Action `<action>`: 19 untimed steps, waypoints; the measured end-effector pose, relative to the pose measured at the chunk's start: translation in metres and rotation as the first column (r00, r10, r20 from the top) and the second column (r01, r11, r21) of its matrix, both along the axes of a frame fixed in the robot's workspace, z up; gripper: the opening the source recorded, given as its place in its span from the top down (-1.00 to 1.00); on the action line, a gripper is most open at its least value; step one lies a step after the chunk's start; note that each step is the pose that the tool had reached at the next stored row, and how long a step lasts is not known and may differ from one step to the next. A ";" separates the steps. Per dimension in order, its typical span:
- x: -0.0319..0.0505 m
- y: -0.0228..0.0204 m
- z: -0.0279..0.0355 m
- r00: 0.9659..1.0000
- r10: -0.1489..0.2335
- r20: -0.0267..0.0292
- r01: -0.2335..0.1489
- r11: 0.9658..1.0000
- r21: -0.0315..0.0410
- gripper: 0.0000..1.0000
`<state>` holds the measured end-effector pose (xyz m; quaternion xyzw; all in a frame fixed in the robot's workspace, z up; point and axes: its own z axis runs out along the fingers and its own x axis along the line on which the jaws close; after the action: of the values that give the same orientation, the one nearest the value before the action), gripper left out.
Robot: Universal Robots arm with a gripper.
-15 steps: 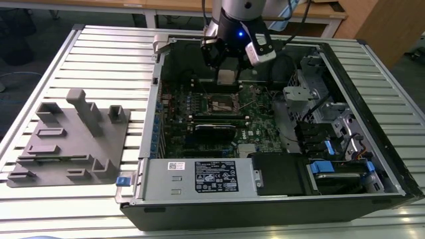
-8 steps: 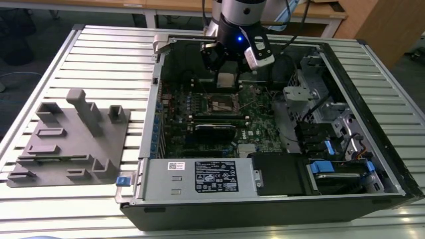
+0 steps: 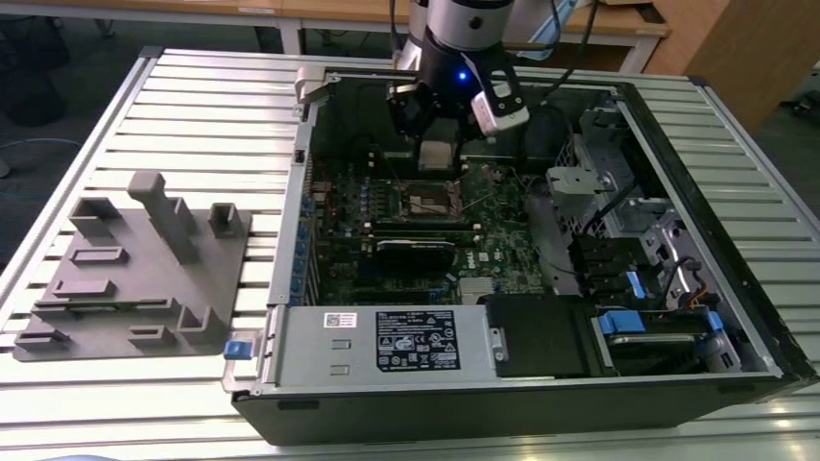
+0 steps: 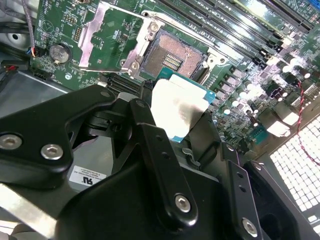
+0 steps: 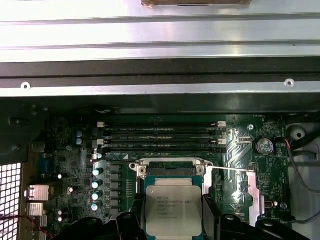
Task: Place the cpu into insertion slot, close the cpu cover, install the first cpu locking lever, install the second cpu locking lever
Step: 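Place the cpu into insertion slot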
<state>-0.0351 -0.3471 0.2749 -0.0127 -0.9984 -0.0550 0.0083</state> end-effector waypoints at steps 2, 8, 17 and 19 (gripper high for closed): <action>-0.0001 0.0000 -0.0032 1.000 0.000 0.001 0.000 1.000 0.000 -0.08; -0.0003 0.0000 -0.0140 1.000 0.000 0.002 0.000 1.000 0.000 -0.08; -0.0004 0.0000 -0.0219 1.000 0.000 0.003 0.000 1.000 0.000 -0.08; -0.0004 0.0000 -0.0254 1.000 0.000 0.003 0.000 1.000 0.000 -0.08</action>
<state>-0.0354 -0.3471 0.2495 -0.0126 -0.9984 -0.0549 0.0069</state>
